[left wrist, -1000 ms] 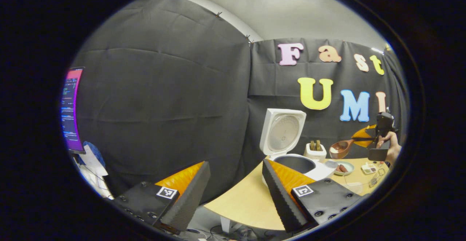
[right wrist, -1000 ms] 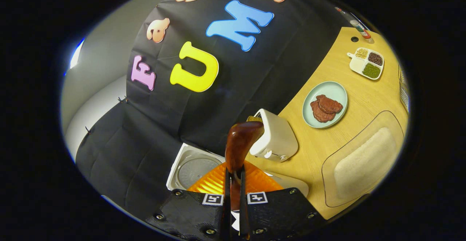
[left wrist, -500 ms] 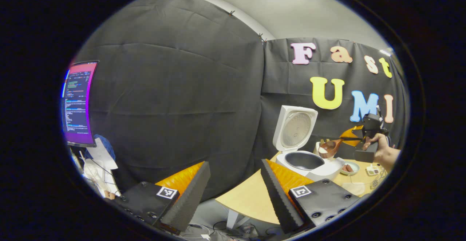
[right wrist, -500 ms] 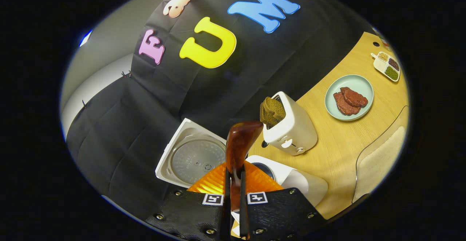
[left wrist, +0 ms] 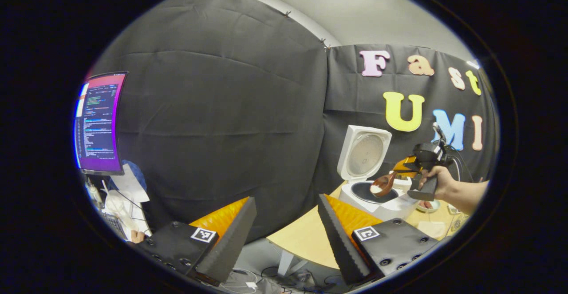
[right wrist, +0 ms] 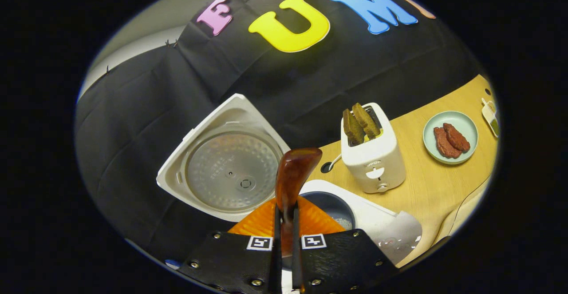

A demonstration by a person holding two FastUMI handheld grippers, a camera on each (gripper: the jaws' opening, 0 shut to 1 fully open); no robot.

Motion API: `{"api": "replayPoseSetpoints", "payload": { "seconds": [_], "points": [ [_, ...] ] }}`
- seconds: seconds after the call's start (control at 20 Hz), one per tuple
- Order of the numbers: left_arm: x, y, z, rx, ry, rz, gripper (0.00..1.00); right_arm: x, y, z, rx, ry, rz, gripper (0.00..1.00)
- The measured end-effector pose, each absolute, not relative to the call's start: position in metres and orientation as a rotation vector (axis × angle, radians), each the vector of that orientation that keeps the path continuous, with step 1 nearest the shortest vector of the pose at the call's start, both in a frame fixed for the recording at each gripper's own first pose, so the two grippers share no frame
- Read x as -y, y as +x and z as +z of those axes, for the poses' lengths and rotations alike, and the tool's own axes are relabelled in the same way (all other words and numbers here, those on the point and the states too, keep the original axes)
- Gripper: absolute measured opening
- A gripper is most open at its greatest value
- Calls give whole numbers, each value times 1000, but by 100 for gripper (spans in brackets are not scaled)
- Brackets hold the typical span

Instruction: Close the left gripper, press the button to open the rice cooker; take a wooden spoon from the chopstick holder with the right hand, scoop a spoonful of rice and pour it into the rice cooker, then put the wooden spoon back into the chopstick holder.

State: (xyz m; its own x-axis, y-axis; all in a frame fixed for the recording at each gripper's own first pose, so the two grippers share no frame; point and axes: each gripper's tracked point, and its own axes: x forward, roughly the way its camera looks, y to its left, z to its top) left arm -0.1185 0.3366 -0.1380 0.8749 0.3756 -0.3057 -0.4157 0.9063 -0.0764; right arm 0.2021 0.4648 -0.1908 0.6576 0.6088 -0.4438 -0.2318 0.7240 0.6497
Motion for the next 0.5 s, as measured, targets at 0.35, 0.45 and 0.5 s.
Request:
{"api": "replayPoseSetpoints", "payload": {
  "seconds": [0.35,0.45,0.5],
  "points": [
    [-342,-122,-142,-291,-165,461,99,-493,193,-199,-595,138,617,9],
    [-341,-124,-144,-296,-172,463,99,-496,191,-195,-548,30,644,9],
    [-343,-124,-145,-296,-175,465,99,-496,190,-194,-522,-20,654,9]
  ]
}}
